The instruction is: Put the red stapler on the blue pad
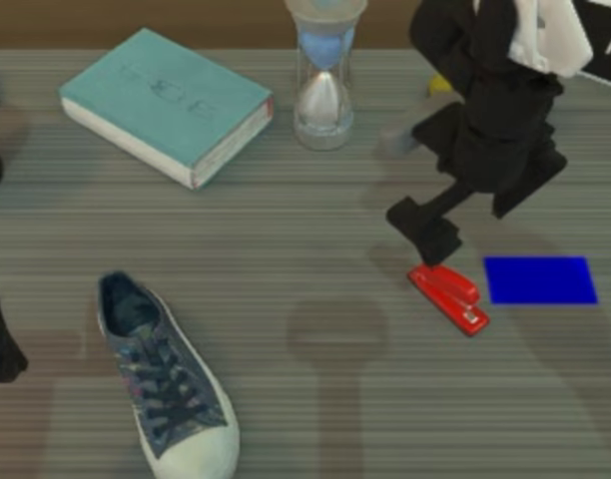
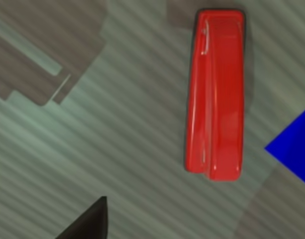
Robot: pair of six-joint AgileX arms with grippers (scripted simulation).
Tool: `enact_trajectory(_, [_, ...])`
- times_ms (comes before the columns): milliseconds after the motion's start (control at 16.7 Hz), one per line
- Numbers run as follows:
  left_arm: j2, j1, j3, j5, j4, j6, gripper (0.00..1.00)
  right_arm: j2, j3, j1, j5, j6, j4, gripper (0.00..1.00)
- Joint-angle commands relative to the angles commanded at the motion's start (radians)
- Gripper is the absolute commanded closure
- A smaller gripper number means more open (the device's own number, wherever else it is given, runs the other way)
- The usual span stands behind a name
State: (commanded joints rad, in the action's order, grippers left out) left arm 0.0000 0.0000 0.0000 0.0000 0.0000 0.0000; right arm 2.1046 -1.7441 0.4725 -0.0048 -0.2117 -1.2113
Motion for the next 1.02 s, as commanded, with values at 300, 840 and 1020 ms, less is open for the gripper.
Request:
enact_trajectory(300, [0.000,0.000,0.000,0.000,0.000,0.000,0.00,0.010,0.035,-0.002,0.000,-0.001,0.042,0.00])
enact_trajectory(840, [0.000,0.000,0.000,0.000,0.000,0.000,0.00,0.114,0.231,0.004,0.001,0.005,0.345,0.00])
enact_trajectory(1020, [0.000,0.000,0.000,0.000,0.000,0.000,0.00,0.114,0.231,0.004,0.001,0.005,0.345,0.00])
